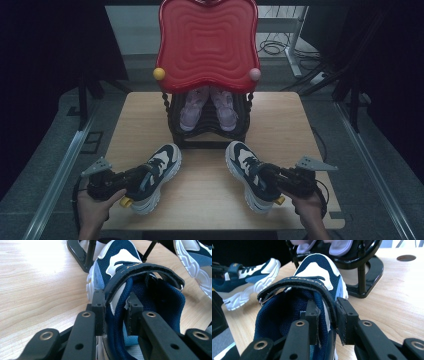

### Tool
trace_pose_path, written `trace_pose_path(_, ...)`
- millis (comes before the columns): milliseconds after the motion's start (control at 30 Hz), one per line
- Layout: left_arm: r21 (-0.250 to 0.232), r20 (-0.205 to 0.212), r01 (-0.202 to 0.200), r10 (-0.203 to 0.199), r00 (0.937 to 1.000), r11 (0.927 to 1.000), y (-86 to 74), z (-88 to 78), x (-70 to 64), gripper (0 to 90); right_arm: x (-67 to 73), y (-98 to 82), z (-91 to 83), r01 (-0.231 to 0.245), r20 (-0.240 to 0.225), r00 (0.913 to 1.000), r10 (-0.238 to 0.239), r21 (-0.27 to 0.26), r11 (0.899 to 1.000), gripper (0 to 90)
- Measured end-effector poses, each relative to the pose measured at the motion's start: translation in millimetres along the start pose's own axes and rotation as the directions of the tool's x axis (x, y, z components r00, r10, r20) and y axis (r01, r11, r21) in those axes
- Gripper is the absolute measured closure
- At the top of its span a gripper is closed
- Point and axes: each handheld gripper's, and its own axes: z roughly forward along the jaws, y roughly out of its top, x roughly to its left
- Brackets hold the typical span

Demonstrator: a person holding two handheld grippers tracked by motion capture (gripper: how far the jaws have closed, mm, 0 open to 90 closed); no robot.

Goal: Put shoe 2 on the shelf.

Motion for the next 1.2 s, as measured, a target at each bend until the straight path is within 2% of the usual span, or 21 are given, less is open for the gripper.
trace_pose_path(167,-0.021,0.015,0.01,-0.01,0.9998,0.9997,-1.8,-0.3,-0.3,74.0,0.6,-0.7,-7.8,-0.002,0.014,0.9999,0.003,-0.049,0.999,73.1)
trace_pose_path(267,-0.051,0.006,0.005,-0.005,1.0,0.9987,-0.7,-4.1,-1.9,74.0,1.1,-0.1,-13.0,-0.002,0.022,0.9997,0.004,-0.08,0.997,73.1)
trace_pose_path(367,-0.092,-0.011,0.004,-0.005,0.9999,0.9957,0.1,-7.6,-3.9,74.0,0.8,0.1,-18.4,-0.006,0.027,0.9996,0.009,-0.116,0.993,73.1)
trace_pose_path(600,-0.163,-0.01,0.028,-0.03,0.9995,0.9862,2.2,-15.0,-3.1,73.9,-0.8,2.2,-28.1,-0.016,0.064,0.9975,0.028,-0.185,0.983,73.1)
trace_pose_path(700,-0.187,-0.012,0.039,-0.042,0.999,0.9815,2.9,-19.9,-1.0,73.8,-2.3,3.5,-31.9,-0.014,0.077,0.9965,0.032,-0.216,0.976,73.1)
trace_pose_path(933,-0.23,-0.003,0.069,-0.071,0.9974,0.9707,6.8,-27.2,4.5,73.8,-6.6,9.8,-40.1,-0.036,0.092,0.9936,0.067,-0.299,0.953,73.2)
trace_pose_path(1100,-0.27,-0.001,0.077,-0.08,0.9968,0.9599,14.2,-33.0,8.5,73.8,-10.2,16.9,-41.9,-0.032,0.104,0.9921,0.07,-0.326,0.945,73.2)
trace_pose_path(1200,-0.281,-0.003,0.078,-0.082,0.9967,0.9567,17.5,-33.3,10.1,73.7,-13.1,20.9,-40.9,-0.045,0.101,0.9913,0.084,-0.344,0.938,73.2)
